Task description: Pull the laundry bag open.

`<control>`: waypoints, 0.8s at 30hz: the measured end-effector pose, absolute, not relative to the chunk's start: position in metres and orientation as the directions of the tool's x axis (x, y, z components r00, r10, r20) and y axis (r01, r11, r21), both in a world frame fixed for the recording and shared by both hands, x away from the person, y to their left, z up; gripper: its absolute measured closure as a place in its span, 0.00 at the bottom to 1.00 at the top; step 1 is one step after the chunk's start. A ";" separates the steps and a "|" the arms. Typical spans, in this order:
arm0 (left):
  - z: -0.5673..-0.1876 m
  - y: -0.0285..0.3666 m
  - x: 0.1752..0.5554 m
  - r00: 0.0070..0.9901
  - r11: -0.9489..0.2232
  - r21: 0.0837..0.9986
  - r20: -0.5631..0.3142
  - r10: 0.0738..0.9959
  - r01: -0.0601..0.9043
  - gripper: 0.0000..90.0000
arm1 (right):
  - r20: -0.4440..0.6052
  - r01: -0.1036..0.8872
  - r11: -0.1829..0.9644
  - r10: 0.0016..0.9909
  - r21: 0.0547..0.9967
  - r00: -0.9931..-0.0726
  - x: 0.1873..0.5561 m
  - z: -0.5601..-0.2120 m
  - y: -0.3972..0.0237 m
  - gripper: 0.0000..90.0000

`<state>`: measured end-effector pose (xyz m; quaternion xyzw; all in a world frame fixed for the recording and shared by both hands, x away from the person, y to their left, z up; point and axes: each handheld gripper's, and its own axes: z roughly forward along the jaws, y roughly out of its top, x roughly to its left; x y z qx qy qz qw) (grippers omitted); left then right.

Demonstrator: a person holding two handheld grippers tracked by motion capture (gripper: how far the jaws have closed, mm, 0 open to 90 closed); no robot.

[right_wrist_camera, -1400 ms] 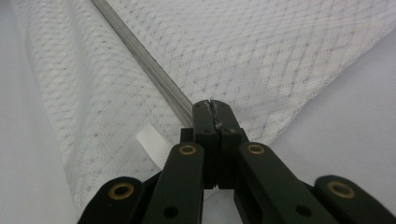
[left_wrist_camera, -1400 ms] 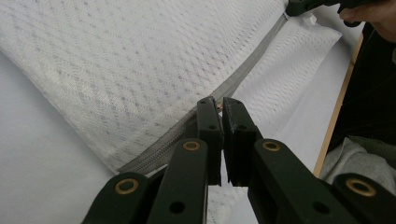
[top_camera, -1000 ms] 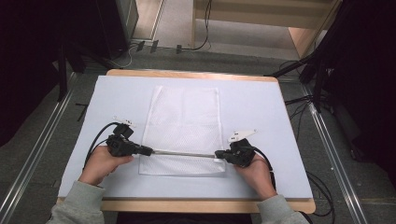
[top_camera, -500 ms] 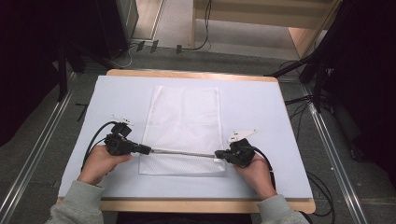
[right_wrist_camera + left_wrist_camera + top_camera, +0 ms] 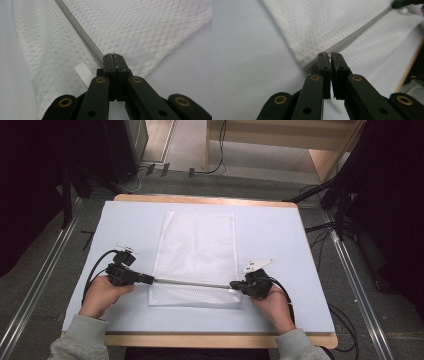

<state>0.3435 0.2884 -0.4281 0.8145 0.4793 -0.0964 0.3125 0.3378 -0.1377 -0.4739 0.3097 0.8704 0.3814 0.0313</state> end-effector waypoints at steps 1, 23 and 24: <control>-0.427 0.290 0.342 0.519 -0.347 0.422 -0.418 0.745 0.838 0.98 | 0.182 0.515 0.517 0.563 0.684 -0.806 0.338 -0.474 -0.138 1.00; -0.434 0.303 0.334 0.560 -0.342 0.467 -0.483 0.673 0.815 0.93 | 0.227 0.560 0.487 0.584 0.670 -0.780 0.343 -0.473 -0.139 0.97; -0.433 0.303 0.334 0.567 -0.346 0.473 -0.487 0.664 0.811 0.91 | 0.233 0.565 0.485 0.585 0.667 -0.777 0.343 -0.473 -0.139 0.97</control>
